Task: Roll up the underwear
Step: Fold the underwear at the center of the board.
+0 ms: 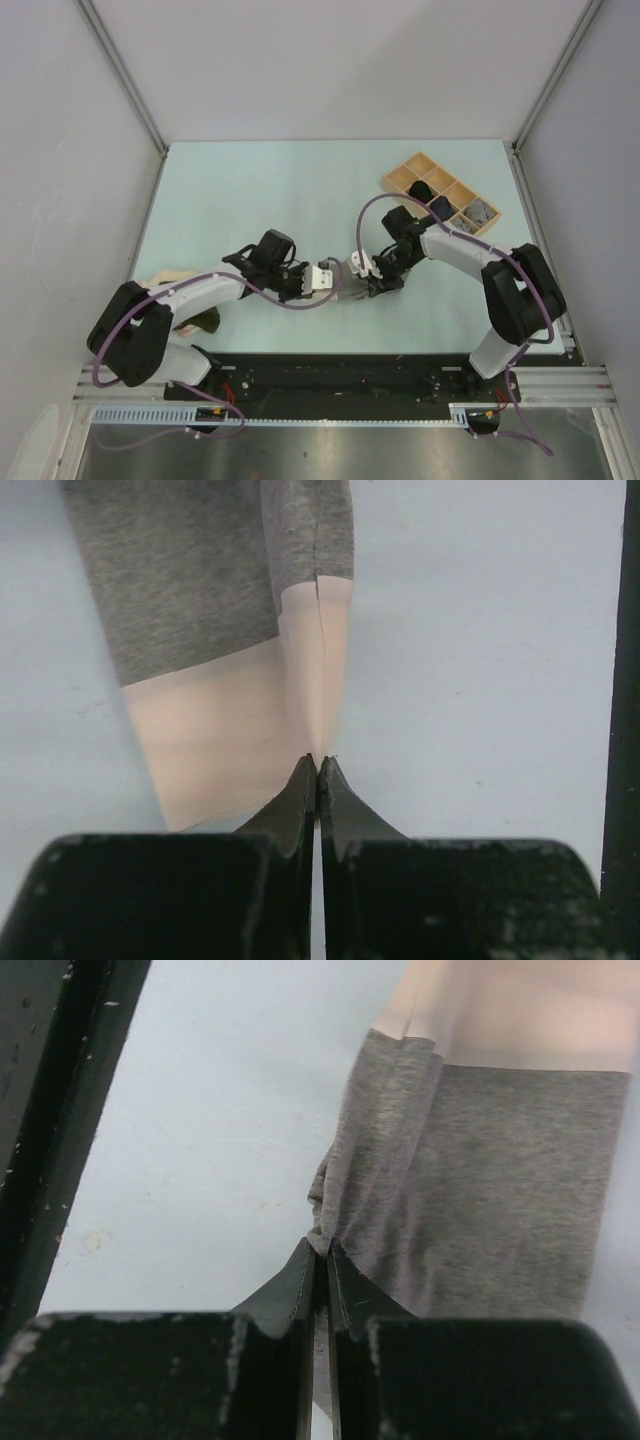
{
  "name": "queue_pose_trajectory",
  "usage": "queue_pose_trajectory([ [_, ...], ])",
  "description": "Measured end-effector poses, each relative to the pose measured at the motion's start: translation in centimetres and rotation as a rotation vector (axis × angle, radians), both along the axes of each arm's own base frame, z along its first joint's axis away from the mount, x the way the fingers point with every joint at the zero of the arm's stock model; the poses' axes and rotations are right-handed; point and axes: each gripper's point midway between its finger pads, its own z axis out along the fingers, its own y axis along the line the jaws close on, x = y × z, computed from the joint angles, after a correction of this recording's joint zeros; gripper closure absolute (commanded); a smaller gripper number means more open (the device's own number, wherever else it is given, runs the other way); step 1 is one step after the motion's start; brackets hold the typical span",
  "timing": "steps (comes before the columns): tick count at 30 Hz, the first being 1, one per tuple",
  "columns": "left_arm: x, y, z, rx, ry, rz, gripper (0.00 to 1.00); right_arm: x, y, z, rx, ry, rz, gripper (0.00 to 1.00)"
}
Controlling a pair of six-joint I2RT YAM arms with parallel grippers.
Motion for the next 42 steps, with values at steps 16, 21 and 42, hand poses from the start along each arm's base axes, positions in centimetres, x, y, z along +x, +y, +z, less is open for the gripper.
queue_pose_trajectory([
  [16,4.8,0.3,0.0,-0.012,0.135,0.147,1.00,6.0,1.1,0.1,-0.058,0.139,-0.092,0.98],
  [21,5.8,0.1,-0.9,0.007,0.180,0.173,1.00,8.0,1.2,0.0,-0.071,0.179,-0.145,0.96],
  [42,5.6,0.8,-1.6,0.029,0.251,0.232,1.00,9.3,1.5,-1.2,-0.137,0.215,-0.221,0.87],
])
